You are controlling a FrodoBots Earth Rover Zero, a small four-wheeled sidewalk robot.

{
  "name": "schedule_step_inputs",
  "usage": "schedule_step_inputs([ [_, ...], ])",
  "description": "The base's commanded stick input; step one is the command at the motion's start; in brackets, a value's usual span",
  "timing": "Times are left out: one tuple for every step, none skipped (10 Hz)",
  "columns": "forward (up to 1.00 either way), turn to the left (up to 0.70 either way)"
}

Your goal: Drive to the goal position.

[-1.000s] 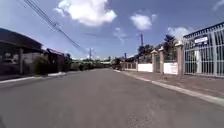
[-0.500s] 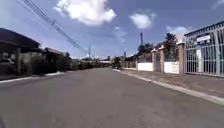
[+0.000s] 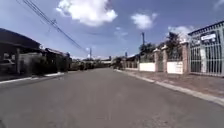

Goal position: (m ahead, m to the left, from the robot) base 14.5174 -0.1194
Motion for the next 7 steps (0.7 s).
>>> schedule_step_inputs([
  [0.45, 0.01],
  [0.45, 0.0],
  [0.45, 0.0],
  [0.45, 0.0],
  [0.45, 0.0],
  [0.45, 0.0],
  [0.45, 0.0],
])
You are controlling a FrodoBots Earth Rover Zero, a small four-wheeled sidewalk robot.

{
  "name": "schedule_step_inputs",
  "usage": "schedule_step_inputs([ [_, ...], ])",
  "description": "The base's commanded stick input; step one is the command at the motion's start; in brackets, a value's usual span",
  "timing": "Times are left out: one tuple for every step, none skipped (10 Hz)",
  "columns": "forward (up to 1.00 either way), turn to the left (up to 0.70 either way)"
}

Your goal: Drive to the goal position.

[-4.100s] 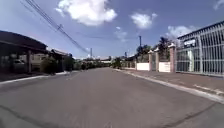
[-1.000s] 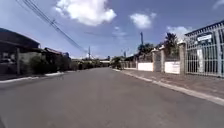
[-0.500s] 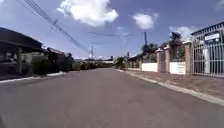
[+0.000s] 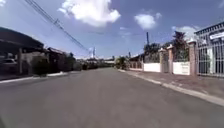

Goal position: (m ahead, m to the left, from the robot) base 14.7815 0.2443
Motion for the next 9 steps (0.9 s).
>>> schedule_step_inputs([
  [0.45, 0.0],
  [0.45, 0.0],
  [0.45, 0.0],
  [0.45, 0.0],
  [0.45, 0.0],
  [0.45, 0.0],
  [0.45, 0.0],
  [0.45, 0.0],
  [0.45, 0.0],
])
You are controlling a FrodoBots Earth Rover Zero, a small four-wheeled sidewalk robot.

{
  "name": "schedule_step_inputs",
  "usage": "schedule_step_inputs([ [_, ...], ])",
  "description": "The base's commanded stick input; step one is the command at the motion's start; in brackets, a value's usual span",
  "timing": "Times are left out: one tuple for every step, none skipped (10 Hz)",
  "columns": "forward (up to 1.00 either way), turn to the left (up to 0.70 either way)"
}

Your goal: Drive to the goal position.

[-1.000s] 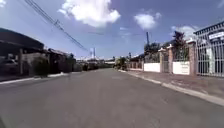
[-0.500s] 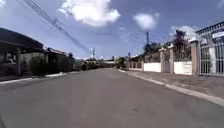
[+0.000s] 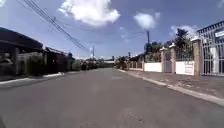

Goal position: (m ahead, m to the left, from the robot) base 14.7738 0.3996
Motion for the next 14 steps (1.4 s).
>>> schedule_step_inputs([
  [0.45, 0.0],
  [0.45, 0.0],
  [0.45, 0.0],
  [0.45, 0.0],
  [0.45, 0.0],
  [0.45, 0.0],
  [0.45, 0.0],
  [0.45, 0.0],
  [0.45, 0.0],
  [0.45, 0.0],
  [0.45, 0.0],
  [0.45, 0.0],
  [0.45, 0.0],
  [0.45, 0.0],
])
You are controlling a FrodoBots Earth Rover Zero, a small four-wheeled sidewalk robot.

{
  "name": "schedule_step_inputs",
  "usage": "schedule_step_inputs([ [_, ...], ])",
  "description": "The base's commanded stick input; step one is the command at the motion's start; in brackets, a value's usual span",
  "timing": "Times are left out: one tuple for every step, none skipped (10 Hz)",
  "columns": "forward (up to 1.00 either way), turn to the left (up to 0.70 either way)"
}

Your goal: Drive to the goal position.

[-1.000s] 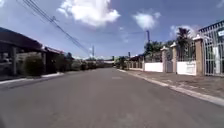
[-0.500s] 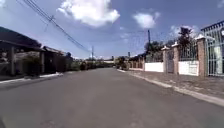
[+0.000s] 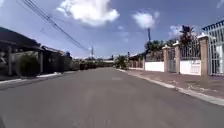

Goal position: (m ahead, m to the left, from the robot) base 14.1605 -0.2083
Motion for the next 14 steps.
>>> schedule_step_inputs([
  [0.45, 0.0],
  [0.45, 0.0],
  [0.45, 0.0],
  [0.45, 0.0],
  [0.45, 0.0],
  [0.45, 0.0],
  [0.45, 0.0],
  [0.45, 0.0],
  [0.45, 0.0],
  [0.45, 0.0],
  [0.45, 0.0],
  [0.45, 0.0],
  [0.45, 0.0],
  [0.45, 0.0],
])
